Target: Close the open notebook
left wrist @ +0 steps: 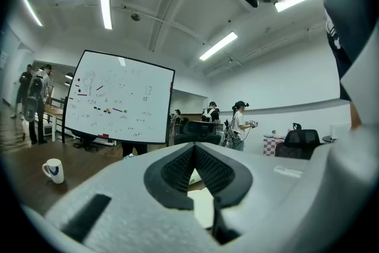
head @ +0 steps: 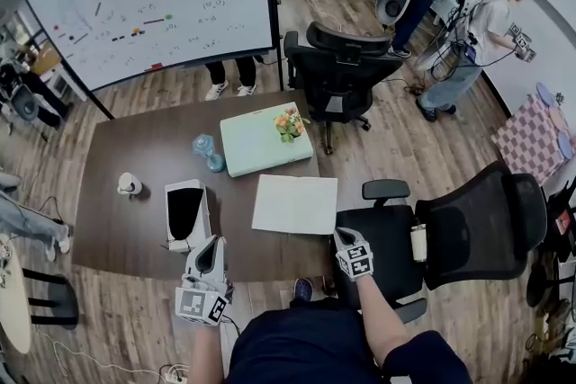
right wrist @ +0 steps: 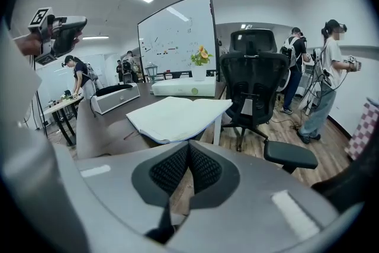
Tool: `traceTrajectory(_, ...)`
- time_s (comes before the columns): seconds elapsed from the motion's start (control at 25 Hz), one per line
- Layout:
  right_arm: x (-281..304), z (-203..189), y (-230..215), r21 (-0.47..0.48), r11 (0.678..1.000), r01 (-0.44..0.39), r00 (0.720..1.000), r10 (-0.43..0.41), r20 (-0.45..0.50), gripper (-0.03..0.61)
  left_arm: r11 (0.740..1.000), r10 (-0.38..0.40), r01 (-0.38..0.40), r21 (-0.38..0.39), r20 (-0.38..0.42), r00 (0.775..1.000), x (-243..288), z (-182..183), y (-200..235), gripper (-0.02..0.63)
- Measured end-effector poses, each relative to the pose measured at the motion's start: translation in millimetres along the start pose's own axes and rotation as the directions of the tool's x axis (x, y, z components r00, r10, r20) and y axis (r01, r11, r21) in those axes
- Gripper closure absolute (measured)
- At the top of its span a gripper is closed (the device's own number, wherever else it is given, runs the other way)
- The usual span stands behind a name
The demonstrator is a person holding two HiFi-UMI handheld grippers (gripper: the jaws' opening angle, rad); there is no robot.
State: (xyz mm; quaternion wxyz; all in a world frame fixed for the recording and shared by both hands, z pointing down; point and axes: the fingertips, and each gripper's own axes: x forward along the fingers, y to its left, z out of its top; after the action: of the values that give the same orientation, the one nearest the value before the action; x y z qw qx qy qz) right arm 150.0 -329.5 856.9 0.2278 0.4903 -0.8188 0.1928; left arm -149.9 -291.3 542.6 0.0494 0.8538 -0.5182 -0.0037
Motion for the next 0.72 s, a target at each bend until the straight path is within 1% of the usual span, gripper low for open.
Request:
traceTrajectory(0.12, -2.2, 7.3, 2.2, -0.003, 1.000, -0.003, 1.000, 0.003, 0.010, 0.574, 1.000, -0.001, 0.001, -0.003, 0.002, 1.000, -0.3, 0.8, -0.6, 0.618)
traceTrajectory(0.44, -5.8, 36.4, 13.3, -0.063, 0.998, -0.025, 0.997, 0.029, 0.071, 0.574, 1.000, -0.003, 0.003, 0.003, 0.015, 1.000, -4.8, 2.2, -4.7, 0.618)
traceTrajectory(0.72, -6.7, 54.5, 26.9, -0.088, 0.995, -0.037, 0.993, 0.047, 0.113, 0.574, 1.000, 0.008, -0.007, -0.005, 0.017, 1.000, -16.2, -0.1, -6.3, 0.618)
